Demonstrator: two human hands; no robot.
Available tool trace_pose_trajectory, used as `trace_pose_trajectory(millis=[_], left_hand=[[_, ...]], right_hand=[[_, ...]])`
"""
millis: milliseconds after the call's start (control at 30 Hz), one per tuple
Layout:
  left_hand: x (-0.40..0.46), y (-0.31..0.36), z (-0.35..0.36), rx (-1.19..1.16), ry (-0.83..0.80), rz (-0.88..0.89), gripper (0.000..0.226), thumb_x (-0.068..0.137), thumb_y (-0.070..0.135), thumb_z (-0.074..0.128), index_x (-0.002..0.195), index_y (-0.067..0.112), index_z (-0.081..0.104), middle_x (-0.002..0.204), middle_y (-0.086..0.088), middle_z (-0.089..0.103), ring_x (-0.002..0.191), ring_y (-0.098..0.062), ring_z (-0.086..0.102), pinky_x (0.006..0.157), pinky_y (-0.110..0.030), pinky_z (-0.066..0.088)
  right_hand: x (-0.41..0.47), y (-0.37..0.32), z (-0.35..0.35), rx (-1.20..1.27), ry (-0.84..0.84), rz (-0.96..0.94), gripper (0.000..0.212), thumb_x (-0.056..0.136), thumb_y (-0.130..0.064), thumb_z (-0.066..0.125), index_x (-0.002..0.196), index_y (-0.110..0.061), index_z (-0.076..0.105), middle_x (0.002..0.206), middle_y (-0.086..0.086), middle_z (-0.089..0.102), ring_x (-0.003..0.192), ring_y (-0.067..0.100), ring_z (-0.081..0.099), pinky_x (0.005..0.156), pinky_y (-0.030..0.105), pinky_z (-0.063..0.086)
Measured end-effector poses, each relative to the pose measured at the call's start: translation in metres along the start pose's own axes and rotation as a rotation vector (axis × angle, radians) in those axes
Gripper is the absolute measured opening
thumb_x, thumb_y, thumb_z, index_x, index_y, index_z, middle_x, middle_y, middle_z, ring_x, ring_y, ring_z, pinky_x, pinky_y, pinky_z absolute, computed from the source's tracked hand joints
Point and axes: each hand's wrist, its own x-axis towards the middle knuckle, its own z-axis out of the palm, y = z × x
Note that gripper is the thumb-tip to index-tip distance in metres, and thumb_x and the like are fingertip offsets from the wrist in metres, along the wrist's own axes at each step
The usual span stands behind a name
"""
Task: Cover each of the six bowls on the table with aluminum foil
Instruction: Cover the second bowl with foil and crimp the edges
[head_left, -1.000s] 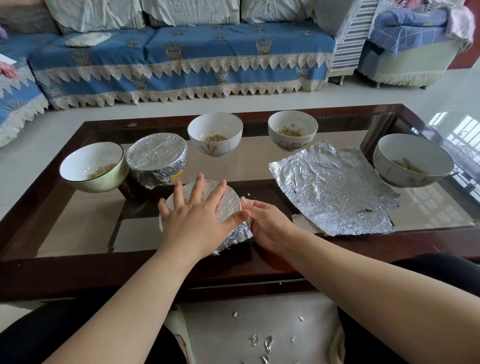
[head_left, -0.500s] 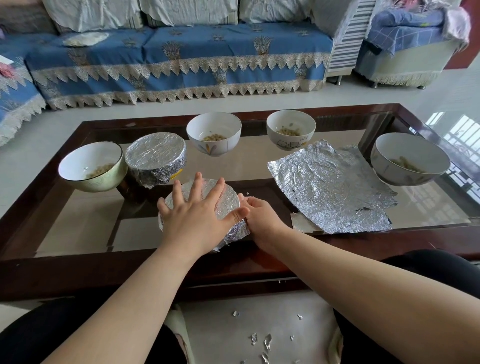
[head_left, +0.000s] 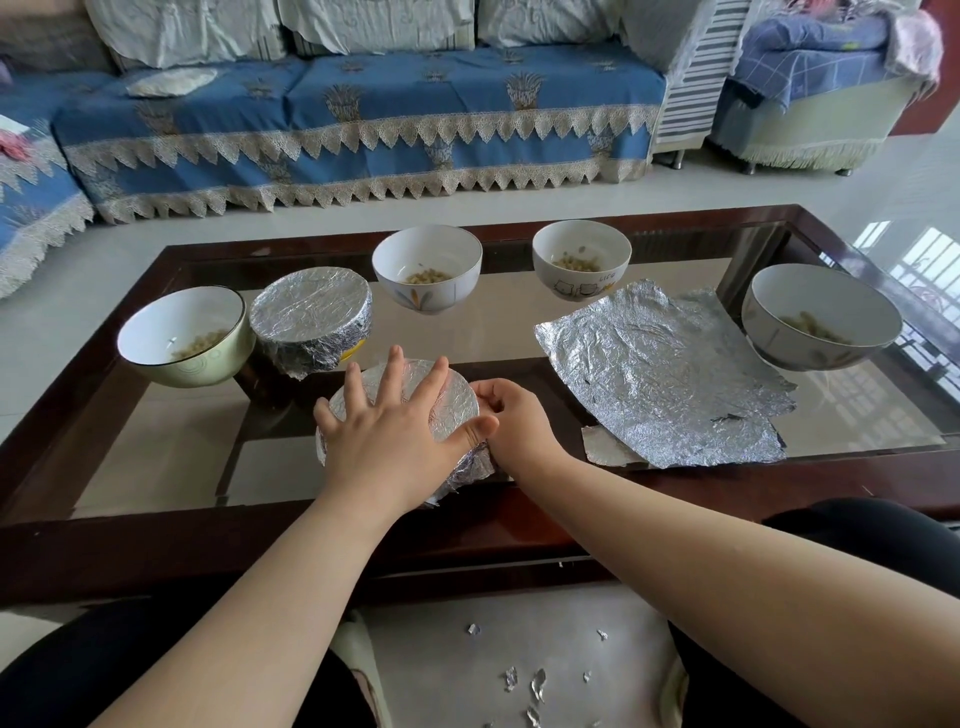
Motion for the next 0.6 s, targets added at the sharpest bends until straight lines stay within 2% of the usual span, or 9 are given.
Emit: trace_pose_trajectory(millis=[133,200,267,367,433,500,600], left_hand=[[0.001,0.001,0.000,-0.003,-0.006,-0.013,0.097,0.065,0.094,-0.001,0.153,0.052,-0.004,0.167,0.003,-0.010,0.151,-0.038,-0.009,0.115,-0.065,0.010],[0.001,0.002,0.000,-0.010,-0.012,-0.023,0.097,0.067,0.094,0.001,0.153,0.051,-0.004,0.167,0.003,-0.011,0.151,-0.038,-0.010,0.115,-0.066,0.010],[0.002,0.004,0.000,-0.024,-0.009,-0.042,0.096,0.068,0.094,0.002,0.154,0.051,-0.002,0.167,0.002,-0.010,0.151,-0.039,-0.009,0.115,-0.066,0.009],[0.004,0.007,-0.001,-0.056,-0.011,-0.074,0.092,0.072,0.090,-0.001,0.154,0.049,0.001,0.167,0.001,-0.009,0.150,-0.040,-0.010,0.114,-0.067,0.006],[0.005,0.010,-0.002,-0.085,-0.002,-0.081,0.084,0.077,0.083,-0.005,0.154,0.049,0.001,0.167,0.001,-0.010,0.150,-0.040,-0.012,0.113,-0.068,0.003],[0.006,0.013,-0.003,-0.112,-0.006,-0.084,0.079,0.080,0.076,-0.007,0.154,0.050,0.002,0.167,0.003,-0.011,0.150,-0.041,-0.013,0.113,-0.068,0.002],[0.008,0.013,-0.007,-0.102,-0.052,-0.069,0.067,0.088,0.071,-0.003,0.153,0.053,0.003,0.167,0.006,-0.011,0.149,-0.043,-0.014,0.112,-0.069,0.002]], right_hand=[[0.001,0.000,0.000,0.016,0.082,0.061,0.031,0.089,-0.026,0.068,0.116,-0.012,0.066,0.087,-0.003,0.068,0.079,0.011,0.063,0.083,0.027,0.052],[-0.002,-0.003,-0.005,0.004,0.120,0.058,0.032,0.092,-0.028,0.064,0.121,-0.014,0.064,0.085,-0.007,0.064,0.076,0.007,0.061,0.078,0.022,0.049],[-0.007,-0.004,-0.010,-0.021,0.139,0.026,0.026,0.097,-0.031,0.055,0.116,-0.017,0.065,0.083,-0.013,0.062,0.073,-0.002,0.057,0.071,0.018,0.044],[-0.016,-0.006,-0.013,0.050,0.111,-0.003,0.029,0.101,-0.033,0.044,0.100,-0.016,0.067,0.067,-0.016,0.058,0.062,-0.005,0.053,0.068,0.021,0.040],[-0.022,-0.007,-0.013,0.067,0.072,-0.028,0.035,0.102,-0.037,0.040,0.092,-0.015,0.066,0.073,-0.013,0.060,0.067,-0.004,0.053,0.069,0.019,0.041],[-0.027,-0.007,-0.012,0.050,0.041,-0.055,0.039,0.102,-0.040,0.038,0.090,-0.011,0.060,0.077,-0.008,0.057,0.066,-0.004,0.050,0.066,0.014,0.040],[-0.034,-0.005,-0.006,0.020,0.017,-0.083,0.028,0.103,-0.036,0.036,0.083,-0.018,0.045,0.073,-0.010,0.048,0.058,-0.009,0.046,0.060,0.010,0.037]])
